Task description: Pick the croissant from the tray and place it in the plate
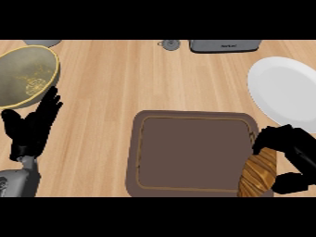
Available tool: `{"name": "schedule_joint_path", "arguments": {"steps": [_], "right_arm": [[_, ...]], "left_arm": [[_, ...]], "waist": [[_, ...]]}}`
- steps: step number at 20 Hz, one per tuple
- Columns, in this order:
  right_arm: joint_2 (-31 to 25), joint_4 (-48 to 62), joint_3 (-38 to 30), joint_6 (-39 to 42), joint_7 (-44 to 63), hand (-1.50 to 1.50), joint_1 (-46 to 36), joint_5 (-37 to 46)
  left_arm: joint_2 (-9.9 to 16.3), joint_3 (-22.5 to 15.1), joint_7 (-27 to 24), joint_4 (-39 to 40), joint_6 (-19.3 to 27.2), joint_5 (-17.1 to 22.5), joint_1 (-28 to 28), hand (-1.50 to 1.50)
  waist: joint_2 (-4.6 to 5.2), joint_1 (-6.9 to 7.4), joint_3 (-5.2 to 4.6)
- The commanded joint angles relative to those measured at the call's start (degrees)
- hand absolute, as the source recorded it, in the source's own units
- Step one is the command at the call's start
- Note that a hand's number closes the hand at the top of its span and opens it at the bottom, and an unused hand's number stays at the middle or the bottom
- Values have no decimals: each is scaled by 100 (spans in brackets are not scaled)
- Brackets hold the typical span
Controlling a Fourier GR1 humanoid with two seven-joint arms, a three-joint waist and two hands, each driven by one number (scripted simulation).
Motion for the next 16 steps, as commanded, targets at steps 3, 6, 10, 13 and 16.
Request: {"name": "schedule_joint_path", "arguments": {"steps": [3, 6, 10, 13, 16], "right_arm": [[-84, -681, -1419, -117, 281, 150, 376, -1052], [-292, -432, -1970, 439, 518, 150, 401, -1659], [-238, 903, -2054, 491, 617, 150, -719, -1621], [-461, 1840, -2303, 486, 509, 150, -1276, -1610], [-708, 2852, -2474, 373, 323, 150, -1821, -1464]], "left_arm": [[-32, -9, 251, 44, 56, -33, -334, 0], [-21, -83, 212, -70, -34, -89, -143, 0], [-65, -90, 300, -217, -84, -86, -254, 0], [55, 76, -42, 58, -339, 26, -136, 0], [-149, -16, 4, 101, -132, -109, -260, 0]], "waist": [[39, 78, 2], [43, 160, 3], [64, 270, 5], [72, 301, 5], [82, 314, 6]]}}
